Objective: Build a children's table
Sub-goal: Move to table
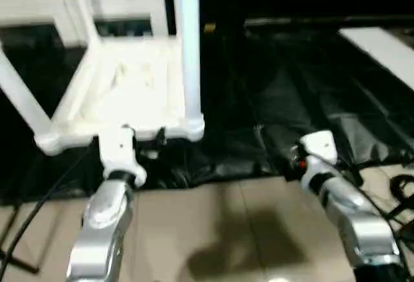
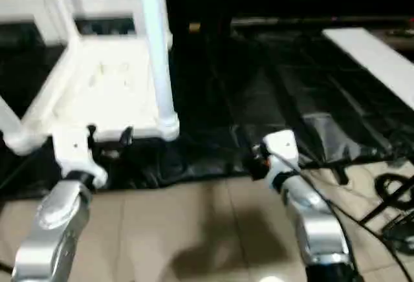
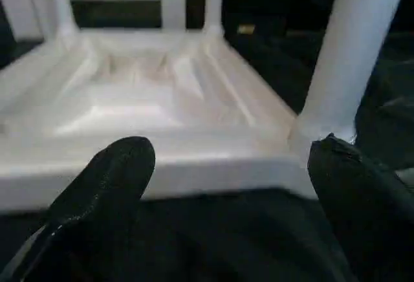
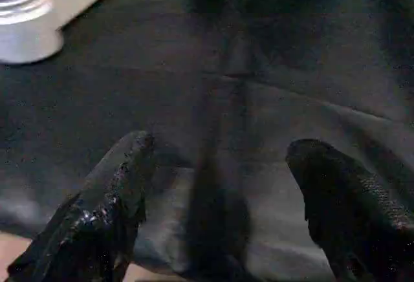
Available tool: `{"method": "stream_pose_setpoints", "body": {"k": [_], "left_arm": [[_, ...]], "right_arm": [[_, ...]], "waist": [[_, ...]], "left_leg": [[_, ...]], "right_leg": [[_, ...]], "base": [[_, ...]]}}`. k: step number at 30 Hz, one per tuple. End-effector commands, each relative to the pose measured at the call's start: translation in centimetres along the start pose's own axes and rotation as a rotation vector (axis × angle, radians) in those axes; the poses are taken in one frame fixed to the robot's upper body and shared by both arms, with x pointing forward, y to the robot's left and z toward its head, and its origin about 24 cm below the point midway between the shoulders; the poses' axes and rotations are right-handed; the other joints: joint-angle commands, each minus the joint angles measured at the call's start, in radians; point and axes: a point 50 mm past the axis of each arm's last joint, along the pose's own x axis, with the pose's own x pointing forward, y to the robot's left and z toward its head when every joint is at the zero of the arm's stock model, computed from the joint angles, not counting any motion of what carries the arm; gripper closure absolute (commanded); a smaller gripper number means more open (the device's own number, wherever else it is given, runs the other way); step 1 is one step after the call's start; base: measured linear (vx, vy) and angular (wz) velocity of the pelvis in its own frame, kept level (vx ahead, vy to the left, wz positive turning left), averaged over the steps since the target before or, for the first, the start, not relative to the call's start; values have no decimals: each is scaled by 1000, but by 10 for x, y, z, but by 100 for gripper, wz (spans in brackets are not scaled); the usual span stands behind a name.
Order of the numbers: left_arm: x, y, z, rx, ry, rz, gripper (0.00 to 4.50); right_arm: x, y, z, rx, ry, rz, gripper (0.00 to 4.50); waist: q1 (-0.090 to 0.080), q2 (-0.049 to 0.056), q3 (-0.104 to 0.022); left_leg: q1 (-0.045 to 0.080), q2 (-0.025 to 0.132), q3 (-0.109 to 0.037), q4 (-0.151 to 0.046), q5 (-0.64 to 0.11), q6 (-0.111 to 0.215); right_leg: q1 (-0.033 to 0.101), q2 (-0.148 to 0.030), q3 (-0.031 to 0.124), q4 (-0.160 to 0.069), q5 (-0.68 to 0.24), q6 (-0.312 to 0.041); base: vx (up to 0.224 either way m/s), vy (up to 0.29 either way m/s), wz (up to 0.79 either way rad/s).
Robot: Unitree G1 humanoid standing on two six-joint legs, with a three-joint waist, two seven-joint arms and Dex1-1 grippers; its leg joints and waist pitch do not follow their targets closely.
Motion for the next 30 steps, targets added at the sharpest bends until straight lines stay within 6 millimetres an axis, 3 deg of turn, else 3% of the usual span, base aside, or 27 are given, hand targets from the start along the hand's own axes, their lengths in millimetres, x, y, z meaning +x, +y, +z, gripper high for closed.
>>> {"method": "stream_pose_setpoints", "body": {"k": [1, 3, 5, 6, 7, 8, 9, 10, 11, 12, 13, 14, 15, 16, 17, 18, 19, 20, 21, 22, 23, 24, 25, 26, 27, 29, 30], "left_arm": [[-1, 5, 0, 1, 4, 34, 15], [-1, 5, 0, -8, 2, 32, 15], [-1, 5, 0, -3, 6, 37, 15], [-2, 6, -1, -1, 8, 38, 15], [-2, 6, -1, 3, 11, 39, 15], [-2, 6, -2, 5, 13, 39, 15], [-2, 6, -2, 2, 14, 36, 15], [-3, 6, -2, 0, 15, 33, 15], [-3, 6, -2, -1, 14, 29, 15], [-3, 6, -2, -1, 13, 27, 15], [-3, 6, -2, -1, 13, 27, 15], [-2, 6, -2, 6, 16, 20, 15], [-2, 4, -2, 3, 18, 1, 15], [-2, 2, -3, 2, 20, -11, 15], [-3, 1, -3, 3, 20, -17, 15], [-3, 1, -3, 3, 20, -17, 15], [-3, 1, -3, -1, 20, -19, 15], [-3, 2, -5, -3, 25, -9, 15], [-4, 3, -6, -6, 30, -4, 15], [-5, 4, -7, -7, 34, -2, 15], [-6, 5, -7, -7, 36, 1, 15], [-6, 6, -7, -7, 37, 2, 15], [-6, 6, -7, -6, 37, 2, 15], [-6, 7, -7, -5, 35, -2, 15], [-6, 7, -6, -5, 33, -5, 15], [-6, 8, -6, -5, 32, -7, 15], [-5, 8, -5, -2, 32, -6, 15]], "right_arm": [[3, 4, 9, -29, -28, 19, 75], [4, 5, 8, -28, -28, 22, 75], [5, 7, 8, -30, -27, 35, 75], [5, 8, 8, -34, -31, 42, 75], [5, 8, 8, -27, -32, 39, 75], [5, 8, 8, -22, -33, 36, 75], [6, 8, 8, -16, -32, 28, 75], [6, 7, 8, -12, -30, 23, 75], [6, 6, 8, -8, -32, 17, 75], [6, 6, 8, -5, -33, 13, 75], [6, 6, 8, -5, -33, 13, 75], [6, 5, 8, 1, -31, 0, 75], [5, 3, 8, 0, -30, -17, 75], [5, 1, 7, 3, -29, -37, 75], [4, -1, 7, 15, -32, -57, 75], [4, -1, 7, 15, -32, -57, 75], [3, -3, 7, 28, -39, -74, 75], [2, -5, 10, 47, -65, -87, 75], [2, -6, 14, 74, -98, -92, 75], [2, -5, 16, 90, -115, -87, 75], [2, -4, 20, 106, -139, -66, 75], [2, -3, 21, 106, -145, -54, 75], [2, -3, 22, 99, -144, -45, 75], [3, -2, 21, 90, -137, -42, 75], [3, -2, 21, 90, -134, -45, 75], [4, -2, 19, 89, -128, -47, 75], [4, -1, 19, 87, -124, -46, 75]], "waist": [[12, -1, -45], [15, -2, -22], [21, -4, -11], [6, 10, -8], [-7, 13, 1], [-14, 27, -3], [-21, 28, -13], [-27, 17, -16], [-34, 0, -16], [-20, -9, -21], [0, -29, -33], [37, -37, -62], [38, -40, -60], [38, -22, -64], [30, 13, -73], [19, 47, -74], [-9, 66, -56], [-42, 61, -83], [-37, 59, -85], [-47, 46, -83], [-42, 21, -68], [-42, 2, -61], [-35, -16, -52], [-4, -77, -46], [14, -62, -65], [17, -53, -46], [17, -36, -37]], "left_leg": [[-36, 56, -53, -84, -248, 132], [-13, 47, -36, -65, -384, 77], [15, 47, -6, -19, -400, 60], [109, 65, 10, -14, -425, 24], [132, 103, -14, -64, -593, -18], [136, 193, -67, -169, -820, -32], [156, 200, -89, -198, -849, -14], [173, 195, -85, -192, -813, 18], [147, 116, -33, -150, -652, 86], [96, 69, 16, -112, -543, 96], [39, 14, 50, -43, -381, 121], [-38, 2, 37, 72, -132, 176], [-86, 5, 23, 85, -22, 178], [-79, 9, 23, 36, 62, 166], [-44, 24, 27, -31, 174, 182], [31, 57, 4, -57, 202, 198], [88, 114, -57, -79, 92, 290], [199, 192, -146, -82, 52, 468], [192, 186, -139, -63, 146, 515], [181, 181, -129, -66, 193, 527], [143, 155, -79, -96, 192, 535], [121, 139, -52, -103, 108, 505], [93, 95, -15, -101, -20, 441], [29, -35, 59, 1, -248, 296], [-16, -32, 24, 103, -148, 212], [-41, -27, 8, 111, -70, 119], [-26, -7, 8, 84, -40, 97]], "right_leg": [[97, -165, 39, -128, -349, -29], [118, -198, 7, -184, -638, -62], [132, -226, -28, -230, -814, -44], [63, -176, -12, -242, -816, -36], [63, -127, -48, -207, -678, -18], [81, -94, -10, -68, -399, -15], [59, -80, 20, -2, -183, -12], [40, -85, 37, -2, -134, -8], [47, -125, 83, -79, -96, -45], [95, -152, 113, -123, -93, -83], [162, -173, 154, -152, -115, -96], [240, -242, 218, -174, -88, -89], [244, -211, 190, -154, 44, -76], [230, -152, 132, -140, 133, -68], [219, -80, 64, -122, 153, -26], [177, -58, 32, -108, 102, -3], [96, -27, 13, -39, -14, 21], [-11, -43, 38, 64, -186, 40], [-45, -59, 59, 97, -154, 87], [-57, -63, 64, 106, -117, 123], [-69, -73, 87, 102, -17, 166], [-56, -83, 103, 65, 29, 137], [-26, -91, 117, -1, 74, 96], [52, -143, 201, -142, -189, 111], [134, -228, 256, -152, -376, 49], [135, -196, 238, -153, -418, -29], [126, -192, 210, -174, -462, -118]], "base": [[25, -14, 38], [31, -10, 46], [53, 20, 57], [6, 39, 41], [44, 53, 12], [44, 53, 12], [121, 63, -2], [127, 24, 3], [127, 24, 3], [128, -35, 8], [173, -35, 6], [173, -35, 6], [195, -4, 0], [154, 1, -6], [154, 1, -6], [181, 32, -2], [198, 29, -4], [198, 29, -4], [174, 1, -4], [120, -5, -3], [120, -5, -3], [87, -48, -5], [71, -118, 3], [71, -118, 3], [85, -133, -1], [102, -97, -6], [89, -53, -3]]}}
